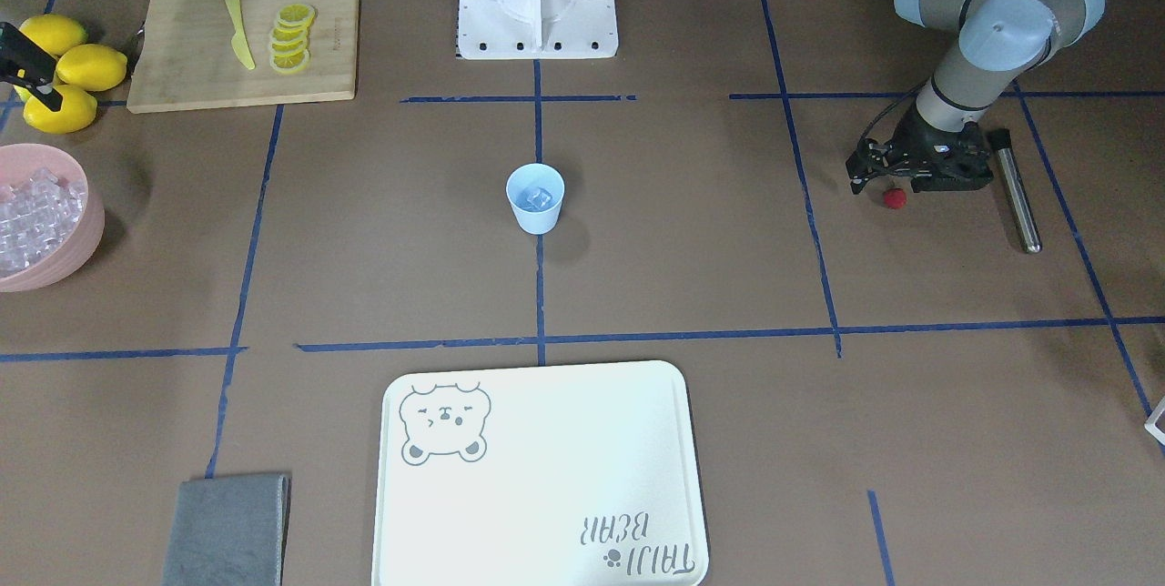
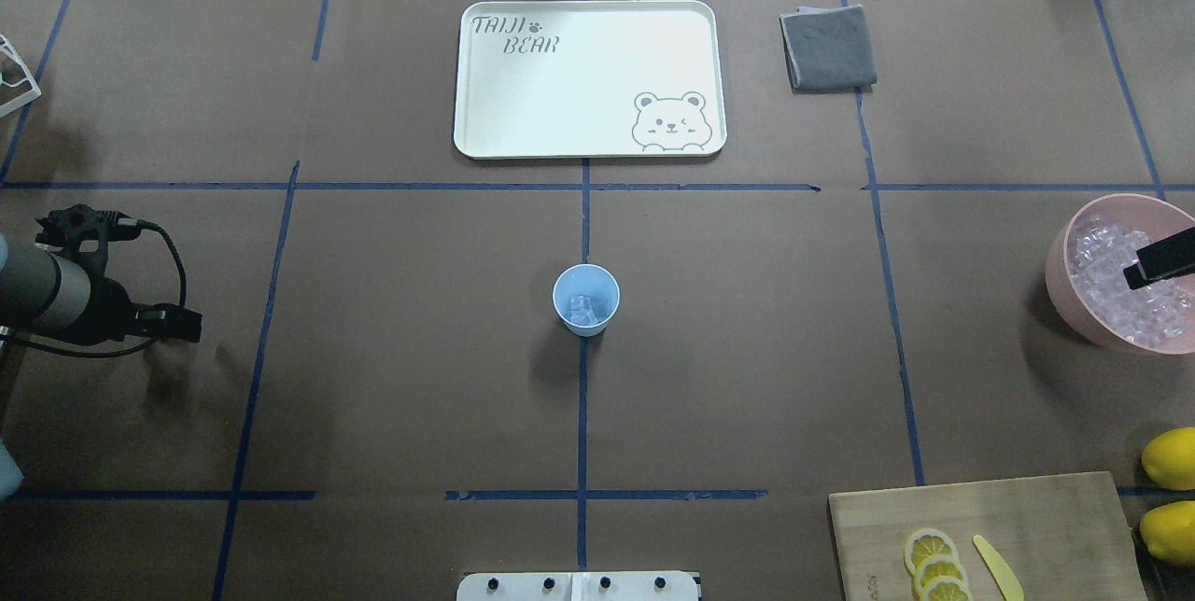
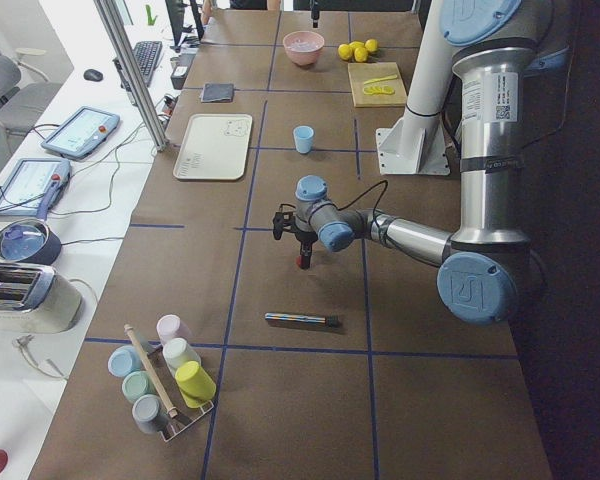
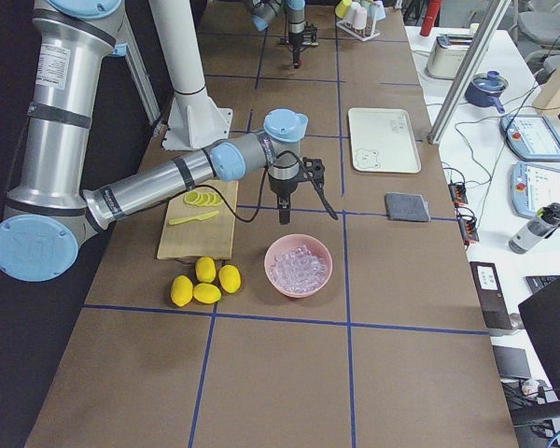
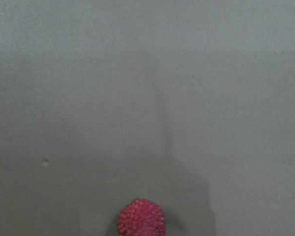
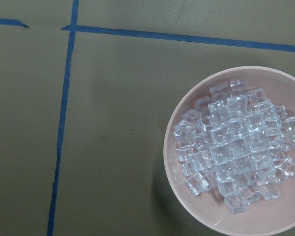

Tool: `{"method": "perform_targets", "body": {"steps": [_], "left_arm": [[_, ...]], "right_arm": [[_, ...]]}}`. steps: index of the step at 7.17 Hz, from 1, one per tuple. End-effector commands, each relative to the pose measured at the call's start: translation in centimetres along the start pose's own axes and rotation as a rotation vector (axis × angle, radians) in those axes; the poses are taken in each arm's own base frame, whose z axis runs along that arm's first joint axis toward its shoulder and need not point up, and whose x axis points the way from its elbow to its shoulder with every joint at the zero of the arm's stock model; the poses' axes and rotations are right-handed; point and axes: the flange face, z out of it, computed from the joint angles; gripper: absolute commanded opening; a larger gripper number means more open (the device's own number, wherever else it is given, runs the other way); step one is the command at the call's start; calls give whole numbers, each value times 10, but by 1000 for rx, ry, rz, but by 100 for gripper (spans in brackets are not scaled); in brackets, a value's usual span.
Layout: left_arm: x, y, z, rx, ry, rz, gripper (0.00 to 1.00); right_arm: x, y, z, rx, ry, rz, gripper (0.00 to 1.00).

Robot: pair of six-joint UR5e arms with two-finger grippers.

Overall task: Mash ice and strawberries in cup
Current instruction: 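Lower the left gripper and grasp the red strawberry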

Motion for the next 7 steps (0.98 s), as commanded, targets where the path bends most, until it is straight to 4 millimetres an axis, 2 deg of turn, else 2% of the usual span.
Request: {"method": "perform_targets", "body": {"steps": [1,4,5,6,7], "left_arm": [[-2,-2,3,11,-13,1,100],[-9,-5,4,46,-40,-1,94],[-9,-5,4,46,-40,-2,80],[-9,-6,2,49,-39,-4,49],[-9,-5,0,48,-37,-3,9]], "right_arm": [[1,0,-2,6,0,1,100],[1,-2,-4,12,-2,1,100],[1,-3,-2,11,0,1,100],[1,-3,-2,11,0,1,100],[1,-3,-2,10,0,2,100]]}}
